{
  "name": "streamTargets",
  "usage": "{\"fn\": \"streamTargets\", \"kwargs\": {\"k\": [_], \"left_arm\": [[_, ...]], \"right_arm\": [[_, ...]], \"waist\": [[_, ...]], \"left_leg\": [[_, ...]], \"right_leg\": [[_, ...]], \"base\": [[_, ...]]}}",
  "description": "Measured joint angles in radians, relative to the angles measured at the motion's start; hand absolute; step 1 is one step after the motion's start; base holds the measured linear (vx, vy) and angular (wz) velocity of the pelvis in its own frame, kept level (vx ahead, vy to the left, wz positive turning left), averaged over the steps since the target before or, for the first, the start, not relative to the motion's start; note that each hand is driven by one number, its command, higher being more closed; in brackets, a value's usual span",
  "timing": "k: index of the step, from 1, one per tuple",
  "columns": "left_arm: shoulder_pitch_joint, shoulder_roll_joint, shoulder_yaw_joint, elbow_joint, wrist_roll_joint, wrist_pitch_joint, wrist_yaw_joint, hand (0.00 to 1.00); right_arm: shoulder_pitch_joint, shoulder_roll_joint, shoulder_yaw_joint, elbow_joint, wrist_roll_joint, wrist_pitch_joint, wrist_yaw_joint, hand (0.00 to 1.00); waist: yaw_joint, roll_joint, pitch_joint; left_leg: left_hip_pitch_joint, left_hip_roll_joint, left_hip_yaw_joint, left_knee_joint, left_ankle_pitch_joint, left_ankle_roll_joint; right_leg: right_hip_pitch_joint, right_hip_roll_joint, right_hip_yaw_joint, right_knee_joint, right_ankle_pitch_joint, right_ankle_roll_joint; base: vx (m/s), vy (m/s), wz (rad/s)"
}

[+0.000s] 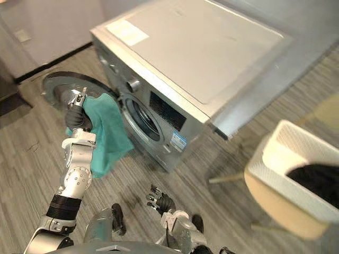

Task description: Pick up the laundry basket with both hands and put the clothes into the washing machine.

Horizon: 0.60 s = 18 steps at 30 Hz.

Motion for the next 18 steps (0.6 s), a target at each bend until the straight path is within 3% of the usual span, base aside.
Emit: {"fn": "streamTargets", "kwargs": {"k": [2,3,6,9,12,15,16,18], "left_arm": [[0.067,-0.016,0.055,-0.057,0.000,0.000,0.002,1.00],[0.097,-0.020,0.077,-0.071,0.000,-0.002,0.001,1.00],[0.140,-0.023,0.080,-0.101,-0.010,-0.001,-0.003,1.00],[0.167,-0.054,0.080,-0.100,-0.029,0.008,-0.003,1.00],[0.176,-0.073,0.086,-0.100,-0.056,0.007,-0.003,1.00],[0.198,-0.073,0.085,-0.101,-0.059,0.006,-0.004,1.00],[0.203,-0.073,0.082,-0.101,-0.074,0.007,-0.004,1.00],[0.202,-0.073,0.079,-0.101,-0.074,0.007,-0.005,1.00]], "right_arm": [[-0.012,0.011,0.019,0.013,0.000,0.000,-0.001,1.00],[-0.017,0.013,0.033,0.011,0.000,-0.001,0.000,1.00],[-0.029,0.010,0.068,0.013,-0.001,0.000,0.002,1.00],[-0.044,0.004,0.078,0.011,-0.015,-0.001,-0.001,1.00],[-0.034,-0.019,0.088,0.007,-0.003,-0.005,-0.007,1.00],[-0.019,-0.020,0.097,0.002,0.023,-0.006,-0.014,1.00],[-0.005,-0.022,0.095,-0.010,0.022,-0.005,-0.015,1.00],[0.007,-0.023,0.078,-0.039,0.023,-0.005,-0.015,1.00]], "waist": [[0.011,0.004,0.003],[0.007,0.017,0.006],[-0.001,0.033,0.002],[0.002,0.026,0.009],[0.024,0.010,0.033],[0.037,0.003,0.049],[0.036,-0.002,0.053],[0.032,-0.022,0.065]], "left_leg": [[0.084,-0.001,0.101,-0.050,0.005,0.008],[0.128,-0.002,0.139,-0.084,0.009,0.014],[0.152,-0.005,0.174,-0.141,0.039,0.005],[0.168,0.004,0.166,-0.186,0.097,0.007],[0.160,0.067,0.093,-0.084,0.102,0.008],[0.074,0.107,-0.144,0.105,0.109,-0.003],[0.049,0.115,-0.188,0.142,0.124,-0.025],[0.029,0.122,-0.200,0.159,0.113,-0.034]], "right_leg": [[-0.019,-0.003,-0.204,0.087,-0.080,-0.057],[-0.021,0.015,-0.229,0.133,-0.137,-0.048],[-0.066,0.110,-0.143,0.172,-0.214,-0.030],[-0.032,0.156,-0.146,0.105,-0.177,-0.020],[0.022,0.205,-0.147,0.084,-0.185,-0.033],[0.056,0.243,-0.140,0.077,-0.198,-0.054],[0.059,0.245,-0.142,0.077,-0.200,-0.058],[0.059,0.230,-0.144,0.079,-0.196,-0.061]], "base": [[0.10,0.179,-1.46],[0.06,0.163,-1.21],[0.02,0.010,-0.46],[0.02,-0.088,-0.08],[0.00,-0.186,-0.09],[-0.04,-0.099,-0.17],[-0.04,-0.011,-0.11],[0.00,0.047,-0.03]]}}
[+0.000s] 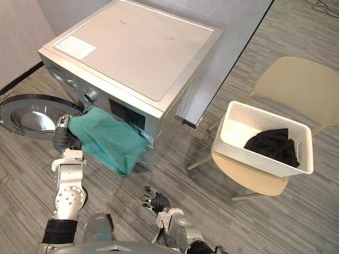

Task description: Pick up the laundry basket with both hands and put the clothes into the washing machine.

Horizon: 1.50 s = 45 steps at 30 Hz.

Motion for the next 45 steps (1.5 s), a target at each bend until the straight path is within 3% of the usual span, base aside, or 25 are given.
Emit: {"fn": "streamTargets", "kwargs": {"k": [2,4,5,6,8,11,14,16,17,18,20,21,22,24,25,29,31,33,35,36,39,41,42,43,45], "left_arm": [[0.000,0.001,-0.017,0.000,0.000,0.008,-0.004,1.00],[0.004,0.004,-0.050,0.001,0.001,0.021,-0.006,1.00],[0.010,0.003,-0.066,0.005,0.001,0.021,-0.008,1.00],[0.009,0.006,-0.080,0.017,0.001,0.021,-0.013,1.00],[0.005,0.016,-0.101,0.054,0.001,0.021,-0.020,1.00],[0.025,0.042,-0.109,0.114,0.001,0.021,-0.017,1.00],[-0.030,0.052,-0.110,0.115,0.001,0.021,-0.012,1.00],[-0.079,0.052,-0.111,0.118,0.002,0.020,-0.004,1.00],[-0.103,0.053,-0.107,0.120,0.002,0.020,0.002,1.00],[-0.112,0.050,-0.095,0.127,0.002,0.020,0.006,1.00],[-0.112,0.044,-0.052,0.141,0.001,0.020,0.009,1.00],[-0.105,0.041,-0.018,0.164,0.001,0.019,0.017,1.00],[-0.072,0.039,0.011,0.163,0.001,0.018,0.029,1.00],[-0.028,0.032,0.055,0.162,0.001,0.017,0.033,1.00],[-0.022,0.028,0.080,0.162,0.000,0.018,0.040,1.00],[-0.040,-0.012,0.100,0.157,-0.031,0.018,0.049,1.00],[-0.043,-0.021,0.129,0.144,-0.065,0.017,0.056,1.00],[-0.026,-0.028,0.172,0.079,-0.088,0.001,0.084,1.00],[-0.015,-0.028,0.201,0.042,-0.096,-0.025,0.096,1.00],[-0.017,-0.028,0.205,0.034,-0.100,-0.034,0.101,1.00],[-0.035,-0.026,0.201,0.029,-0.101,-0.048,0.117,1.00],[-0.052,-0.024,0.200,0.051,-0.112,-0.049,0.119,1.00],[-0.058,-0.027,0.198,0.056,-0.123,-0.050,0.122,1.00],[-0.083,-0.028,0.195,0.066,-0.134,-0.054,0.130,1.00],[-0.095,-0.028,0.198,0.087,-0.141,-0.074,0.137,1.00]], "right_arm": [[0.011,-0.001,-0.022,0.000,0.001,0.000,-0.002,1.00],[0.032,-0.004,-0.040,-0.001,0.021,-0.003,-0.002,1.00],[0.039,-0.012,-0.042,-0.023,0.027,-0.003,-0.002,1.00],[0.050,-0.015,-0.047,-0.058,0.035,-0.005,-0.001,1.00],[0.056,-0.002,-0.069,-0.080,0.040,-0.006,0.005,1.00],[0.052,0.011,-0.079,-0.082,0.040,-0.006,0.011,1.00],[0.027,0.006,-0.097,-0.097,0.040,-0.007,0.009,1.00],[0.028,0.005,-0.122,-0.107,0.046,-0.013,0.004,1.00],[0.028,0.004,-0.137,-0.100,0.060,-0.020,-0.005,1.00],[0.021,-0.001,-0.141,-0.078,0.061,-0.024,-0.012,1.00],[-0.019,0.002,-0.141,-0.059,0.060,-0.032,-0.034,1.00],[-0.054,0.008,-0.140,-0.021,0.059,-0.039,-0.042,0.00],[-0.073,0.012,-0.134,0.011,0.059,-0.040,-0.059,0.00],[-0.082,0.013,-0.123,0.033,0.059,-0.042,-0.077,0.00],[-0.092,0.017,-0.128,0.038,0.060,-0.044,-0.078,0.00],[-0.073,0.036,-0.173,0.008,0.100,-0.048,-0.114,0.00],[-0.056,0.049,-0.195,-0.004,0.136,-0.059,-0.137,0.00],[-0.003,0.051,-0.199,-0.067,0.188,-0.073,-0.158,0.00],[0.013,0.056,-0.214,-0.077,0.227,-0.077,-0.165,0.00],[0.013,0.063,-0.226,-0.078,0.241,-0.081,-0.174,0.00],[0.005,0.069,-0.291,-0.076,0.299,-0.098,-0.203,0.00],[-0.002,0.064,-0.332,-0.065,0.339,-0.112,-0.210,0.00],[-0.007,0.052,-0.357,-0.059,0.365,-0.119,-0.220,0.00],[-0.011,0.048,-0.368,-0.055,0.406,-0.132,-0.230,0.00],[-0.036,0.054,-0.374,-0.030,0.432,-0.141,-0.231,0.00]], "waist": [[-0.009,-0.013,0.008],[-0.016,-0.014,0.008],[-0.017,-0.001,0.004],[-0.024,-0.001,0.004],[-0.037,0.000,0.009],[-0.011,-0.002,0.026],[-0.040,0.023,0.046],[-0.057,0.031,0.056],[-0.061,0.031,0.065],[-0.059,0.034,0.072],[-0.064,0.035,0.097],[-0.059,0.031,0.112],[-0.049,0.030,0.113],[-0.044,0.030,0.113],[-0.050,0.032,0.122],[-0.061,0.010,0.149],[-0.057,-0.005,0.164],[-0.031,-0.012,0.183],[-0.010,-0.014,0.185],[-0.007,-0.020,0.194],[-0.013,-0.054,0.242],[-0.031,-0.076,0.253],[-0.036,-0.089,0.257],[-0.033,-0.112,0.264],[-0.031,-0.108,0.268]], "left_leg": [[0.021,0.007,-0.013,-0.067,-0.037,0.006],[0.060,0.004,-0.027,-0.202,0.010,0.004],[0.082,-0.010,-0.054,-0.256,0.041,-0.037],[0.094,-0.038,-0.049,-0.301,0.008,-0.080],[0.079,-0.077,-0.026,-0.325,-0.051,-0.088],[0.046,-0.126,0.083,-0.215,-0.136,-0.038],[-0.044,-0.160,0.139,-0.108,-0.205,0.009],[-0.092,-0.177,0.165,-0.059,-0.235,0.038],[-0.099,-0.187,0.190,-0.046,-0.250,0.054],[-0.091,-0.181,0.233,-0.060,-0.250,0.069],[-0.053,-0.169,0.286,-0.091,-0.240,0.084],[-0.010,-0.167,0.323,-0.127,-0.231,0.083],[0.028,-0.155,0.366,-0.153,-0.228,0.081],[0.062,-0.142,0.428,-0.189,-0.222,0.069],[0.074,-0.138,0.445,-0.226,-0.207,0.047],[0.117,-0.102,0.444,-0.243,-0.185,0.027],[0.119,-0.062,0.414,-0.178,-0.190,0.033],[0.053,0.025,0.299,0.026,-0.209,0.067],[-0.027,0.071,0.186,0.171,-0.191,0.086],[-0.068,0.087,0.147,0.218,-0.199,0.078],[-0.072,0.085,0.153,0.087,-0.229,0.083],[-0.069,0.053,0.160,-0.100,-0.162,0.102],[-0.052,0.023,0.161,-0.171,-0.034,0.033],[-0.060,-0.025,0.180,-0.171,-0.022,0.023],[-0.076,-0.053,0.182,-0.175,-0.024,0.022]], "right_leg": [[-0.001,-0.019,0.003,0.012,0.004,0.006],[-0.009,-0.041,0.018,0.016,0.015,0.029],[-0.025,-0.044,0.046,0.009,0.023,0.057],[-0.039,-0.061,0.066,-0.017,0.037,0.078],[-0.071,-0.099,0.074,-0.034,0.072,0.114],[-0.107,-0.146,0.185,-0.117,0.176,0.147],[-0.145,-0.185,0.240,-0.237,0.286,0.147],[-0.182,-0.209,0.266,-0.262,0.321,0.128],[-0.214,-0.221,0.283,-0.245,0.333,0.092],[-0.262,-0.221,0.289,-0.196,0.328,0.031],[-0.349,-0.210,0.275,0.037,0.213,0.031],[-0.383,-0.194,0.209,0.199,0.112,0.014],[-0.393,-0.157,0.144,0.275,0.038,0.000],[-0.366,-0.098,0.073,0.222,-0.015,-0.014],[-0.355,-0.073,0.074,0.165,0.024,0.009],[-0.309,-0.029,0.046,0.149,0.008,-0.016],[-0.271,-0.009,0.031,0.156,-0.021,-0.022],[-0.238,0.033,0.018,0.187,-0.072,-0.041],[-0.236,0.050,0.012,0.214,-0.106,-0.059],[-0.229,0.048,0.006,0.224,-0.118,-0.062],[-0.227,-0.003,-0.001,0.283,-0.124,-0.070],[-0.257,-0.067,-0.001,0.346,-0.134,-0.053],[-0.284,-0.103,0.022,0.393,-0.161,-0.012],[-0.303,-0.142,0.048,0.398,-0.180,0.018],[-0.315,-0.163,0.063,0.380,-0.182,0.025]], "base": [[0.02,0.111,-0.04],[0.03,0.209,-0.15],[0.04,0.329,-0.26],[0.03,0.361,-0.20],[-0.04,0.387,0.02],[-0.06,0.354,-0.73],[-0.13,0.350,-0.55],[-0.13,0.301,-0.27],[-0.09,0.263,-0.48],[-0.07,0.272,-0.73],[-0.01,0.182,-0.74],[0.05,0.102,-1.00],[0.08,0.055,-1.09],[0.11,-0.030,-1.13],[0.12,-0.041,-0.86],[0.16,-0.116,-0.11],[0.16,-0.212,0.04],[0.11,-0.171,-0.09],[0.09,-0.034,-0.09],[0.12,0.011,0.16],[0.07,0.070,0.25],[0.03,0.178,0.34],[0.02,0.170,0.25],[0.01,0.207,0.21],[0.01,0.138,0.12]]}}
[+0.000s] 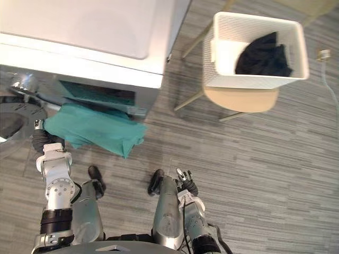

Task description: Pick up the laundry basket with both hands and put the clothes into the washing machine.

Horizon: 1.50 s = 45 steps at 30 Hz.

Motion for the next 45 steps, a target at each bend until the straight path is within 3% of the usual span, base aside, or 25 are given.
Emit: {"fn": "streamTargets", "kwargs": {"k": [3,7,15,21,25,32,35,37,39,40,42,43,45], "left_arm": [[0.013,-0.003,-0.029,0.000,-0.018,-0.017,0.001,1.00],[-0.006,0.002,-0.092,0.000,-0.019,-0.015,0.000,1.00],[-0.139,-0.025,-0.033,-0.002,-0.019,-0.017,0.020,1.00],[-0.282,-0.020,0.077,-0.002,-0.021,-0.070,0.065,1.00],[-0.388,0.016,0.091,0.051,-0.021,-0.083,0.071,1.00],[-0.547,0.106,0.100,0.129,-0.057,-0.085,0.092,1.00],[-0.615,0.153,0.120,0.131,-0.086,-0.098,0.107,1.00],[-0.609,0.157,0.114,0.123,-0.104,-0.126,0.104,1.00],[-0.609,0.163,0.111,0.116,-0.117,-0.146,0.103,1.00],[-0.616,0.183,0.113,0.115,-0.120,-0.162,0.105,1.00],[-0.627,0.213,0.120,0.111,-0.132,-0.175,0.106,1.00],[-0.646,0.237,0.134,0.108,-0.146,-0.195,0.106,1.00],[-0.696,0.254,0.138,0.134,-0.172,-0.207,0.110,1.00]], "right_arm": [[-0.044,0.022,0.006,-0.001,0.020,0.000,-0.014,0.00],[-0.057,0.035,0.011,-0.031,0.022,-0.013,-0.021,0.00],[-0.060,0.082,0.072,-0.083,0.038,-0.010,-0.038,0.00],[-0.037,0.069,0.105,-0.117,0.038,-0.002,-0.017,0.00],[-0.034,0.052,0.146,-0.125,0.038,0.022,0.043,0.00],[-0.045,0.037,0.190,-0.126,0.039,0.030,0.057,0.00],[-0.043,0.036,0.217,-0.135,0.038,0.031,0.061,0.00],[-0.041,0.034,0.220,-0.141,0.038,0.032,0.070,0.00],[-0.041,0.031,0.232,-0.167,0.039,0.032,0.075,0.00],[-0.044,0.030,0.235,-0.194,0.040,0.027,0.081,0.00],[-0.046,0.024,0.239,-0.185,0.046,0.030,0.080,0.00],[-0.046,0.009,0.242,-0.189,0.061,0.031,0.079,0.00],[-0.042,-0.017,0.245,-0.198,0.069,0.021,0.078,0.00]], "waist": [[0.002,0.008,0.005],[-0.001,0.017,0.011],[0.004,0.032,0.033],[0.006,0.026,0.048],[-0.002,0.014,0.055],[-0.006,-0.004,0.062],[-0.015,-0.031,0.070],[-0.015,-0.034,0.069],[-0.014,-0.034,0.068],[-0.007,-0.039,0.066],[0.001,-0.042,0.063],[0.013,-0.043,0.063],[0.004,-0.043,0.063]], "left_leg": [[-0.005,0.010,-0.001,0.015,-0.028,-0.037],[-0.052,0.031,0.021,0.063,-0.080,-0.051],[-0.170,0.078,0.050,0.212,-0.150,-0.018],[-0.244,0.116,0.049,0.247,-0.153,-0.014],[-0.292,0.144,0.027,0.265,-0.153,-0.014],[-0.354,0.162,0.004,0.266,-0.151,-0.017],[-0.367,0.177,-0.004,0.260,-0.149,-0.019],[-0.368,0.177,-0.003,0.247,-0.146,-0.023],[-0.368,0.188,-0.006,0.228,-0.138,-0.035],[-0.371,0.200,-0.005,0.213,-0.122,-0.046],[-0.387,0.209,-0.003,0.214,-0.109,-0.059],[-0.402,0.227,-0.001,0.204,-0.092,-0.069],[-0.410,0.229,-0.003,0.166,-0.071,-0.094]], "right_leg": [[-0.004,0.002,0.006,-0.002,0.021,0.018],[-0.045,0.009,0.016,-0.004,0.025,0.024],[-0.114,0.008,0.012,-0.002,0.050,0.048],[-0.161,0.021,-0.010,0.010,0.051,0.046],[-0.181,0.038,-0.042,0.016,0.053,0.041],[-0.216,0.054,-0.077,0.017,0.055,0.036],[-0.220,0.066,-0.096,0.015,0.064,0.020],[-0.230,0.066,-0.098,0.026,0.072,0.008],[-0.289,0.057,-0.100,0.126,0.117,-0.058],[-0.359,0.060,-0.102,0.143,0.100,-0.058],[-0.340,0.084,-0.111,-0.004,0.129,-0.048],[-0.355,0.100,-0.130,-0.009,0.138,-0.062],[-0.358,0.108,-0.153,-0.015,0.136,-0.067]], "base": [[0.01,0.088,-0.05],[-0.03,0.061,-0.16],[0.01,0.089,-0.07],[0.00,0.006,0.01],[0.01,-0.010,0.03],[0.02,-0.007,0.05],[0.06,-0.012,0.01],[0.07,-0.008,0.01],[0.08,-0.033,-0.06],[0.05,-0.049,-0.11],[0.01,-0.151,-0.13],[0.00,-0.222,-0.15],[-0.03,-0.128,0.10]]}}
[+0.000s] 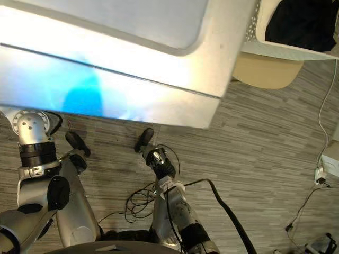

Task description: Pick up the laundry basket with both hands and put the clothes into the washing machine.

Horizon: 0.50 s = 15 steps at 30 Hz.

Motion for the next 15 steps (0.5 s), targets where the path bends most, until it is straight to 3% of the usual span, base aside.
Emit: {"fn": "streamTargets", "kwargs": {"k": [5,8,12,15], "left_arm": [[-0.150,0.037,-0.057,0.093,-0.035,0.000,0.022,1.00],[-0.233,0.043,-0.057,0.094,-0.104,-0.034,0.027,1.00],[-0.314,0.017,-0.045,0.094,-0.239,-0.174,0.036,1.00],[-0.359,0.004,-0.016,0.093,-0.286,-0.229,0.021,1.00]], "right_arm": [[0.000,-0.011,-0.011,-0.035,0.009,-0.032,-0.001,0.00],[0.010,-0.008,0.002,-0.075,0.009,-0.033,-0.002,0.00],[0.047,-0.007,0.011,-0.127,0.009,-0.043,0.000,0.00],[0.078,-0.005,0.012,-0.165,0.009,-0.046,0.002,0.00]], "waist": [[-0.001,-0.002,-0.001],[-0.018,-0.002,-0.001],[-0.025,-0.008,-0.005],[-0.029,-0.026,-0.016]], "left_leg": [[-0.067,-0.009,0.004,-0.017,0.040,0.016],[-0.128,0.003,0.005,-0.004,0.046,0.033],[-0.170,0.050,0.004,0.052,0.047,0.051],[-0.211,0.090,-0.021,0.103,0.031,0.055]], "right_leg": [[-0.037,0.003,-0.006,-0.061,0.023,-0.008],[-0.071,0.021,-0.009,-0.112,0.072,-0.014],[-0.076,0.066,-0.005,-0.167,0.143,-0.020],[-0.081,0.098,-0.007,-0.182,0.165,-0.027]], "base": [[-0.14,-0.009,0.15],[-0.15,0.069,-0.15],[-0.06,0.078,-0.31],[0.01,0.058,-0.30]]}}
